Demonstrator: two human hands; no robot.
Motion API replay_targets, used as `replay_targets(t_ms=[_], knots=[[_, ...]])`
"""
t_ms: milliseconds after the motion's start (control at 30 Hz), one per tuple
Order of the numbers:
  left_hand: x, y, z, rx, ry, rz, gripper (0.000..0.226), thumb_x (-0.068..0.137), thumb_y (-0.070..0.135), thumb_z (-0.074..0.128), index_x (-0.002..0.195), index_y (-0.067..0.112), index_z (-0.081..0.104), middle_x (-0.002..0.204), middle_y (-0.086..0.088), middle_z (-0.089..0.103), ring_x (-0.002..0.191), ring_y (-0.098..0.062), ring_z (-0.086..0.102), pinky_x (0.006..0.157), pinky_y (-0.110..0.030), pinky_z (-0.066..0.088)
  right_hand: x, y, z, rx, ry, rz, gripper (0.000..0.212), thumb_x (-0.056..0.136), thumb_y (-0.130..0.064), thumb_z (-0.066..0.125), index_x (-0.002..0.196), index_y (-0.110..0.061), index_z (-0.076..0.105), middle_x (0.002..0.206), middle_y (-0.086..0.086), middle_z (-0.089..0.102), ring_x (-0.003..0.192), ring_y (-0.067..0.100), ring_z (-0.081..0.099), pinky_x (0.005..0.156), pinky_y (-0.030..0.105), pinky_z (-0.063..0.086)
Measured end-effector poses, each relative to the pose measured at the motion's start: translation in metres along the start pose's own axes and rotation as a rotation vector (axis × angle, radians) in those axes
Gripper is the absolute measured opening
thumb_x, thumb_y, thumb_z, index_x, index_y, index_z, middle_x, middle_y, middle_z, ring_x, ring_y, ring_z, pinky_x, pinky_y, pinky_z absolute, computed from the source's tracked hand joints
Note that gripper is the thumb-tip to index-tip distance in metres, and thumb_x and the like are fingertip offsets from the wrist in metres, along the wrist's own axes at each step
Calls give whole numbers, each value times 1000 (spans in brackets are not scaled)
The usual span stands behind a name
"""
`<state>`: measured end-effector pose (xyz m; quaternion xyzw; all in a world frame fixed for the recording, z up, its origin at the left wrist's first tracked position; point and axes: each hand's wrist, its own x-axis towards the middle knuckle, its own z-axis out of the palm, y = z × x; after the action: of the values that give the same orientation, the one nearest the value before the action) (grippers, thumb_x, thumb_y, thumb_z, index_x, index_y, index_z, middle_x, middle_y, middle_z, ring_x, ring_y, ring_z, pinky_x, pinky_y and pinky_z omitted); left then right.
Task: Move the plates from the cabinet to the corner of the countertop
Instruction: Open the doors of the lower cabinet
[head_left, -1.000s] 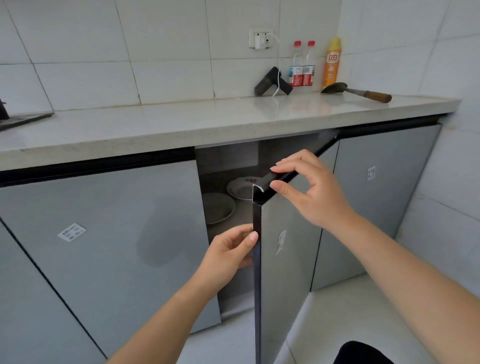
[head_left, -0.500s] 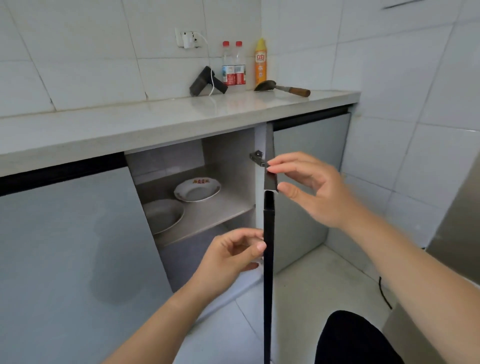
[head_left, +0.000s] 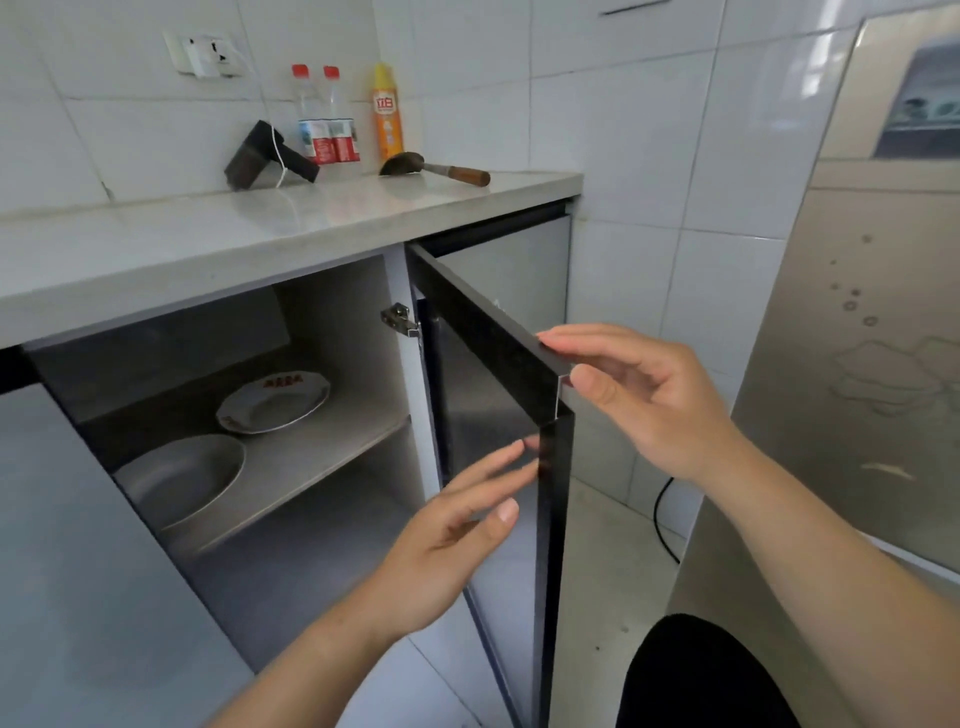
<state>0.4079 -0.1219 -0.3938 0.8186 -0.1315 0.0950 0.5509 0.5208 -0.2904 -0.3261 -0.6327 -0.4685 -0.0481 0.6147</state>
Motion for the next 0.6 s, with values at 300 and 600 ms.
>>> replay_targets(t_ms=[300, 600], knots=[[37, -13, 20, 105, 41, 13, 43, 90, 50, 41, 133, 50, 41, 145, 33, 30, 135, 11, 22, 98, 1, 25, -7, 1, -34, -44, 157, 90, 25, 74, -38, 72, 98, -30, 71, 102, -7, 72, 97, 11, 67, 81, 20, 52], [118, 16, -19, 706, 452, 264, 54, 91, 43, 50, 141, 34, 33, 150, 14, 28, 135, 4, 21, 103, -5, 14, -8, 5, -61, -110, 251, 184, 20, 75, -31, 65, 94, -33, 70, 93, 0, 74, 87, 17, 71, 77, 40, 58]])
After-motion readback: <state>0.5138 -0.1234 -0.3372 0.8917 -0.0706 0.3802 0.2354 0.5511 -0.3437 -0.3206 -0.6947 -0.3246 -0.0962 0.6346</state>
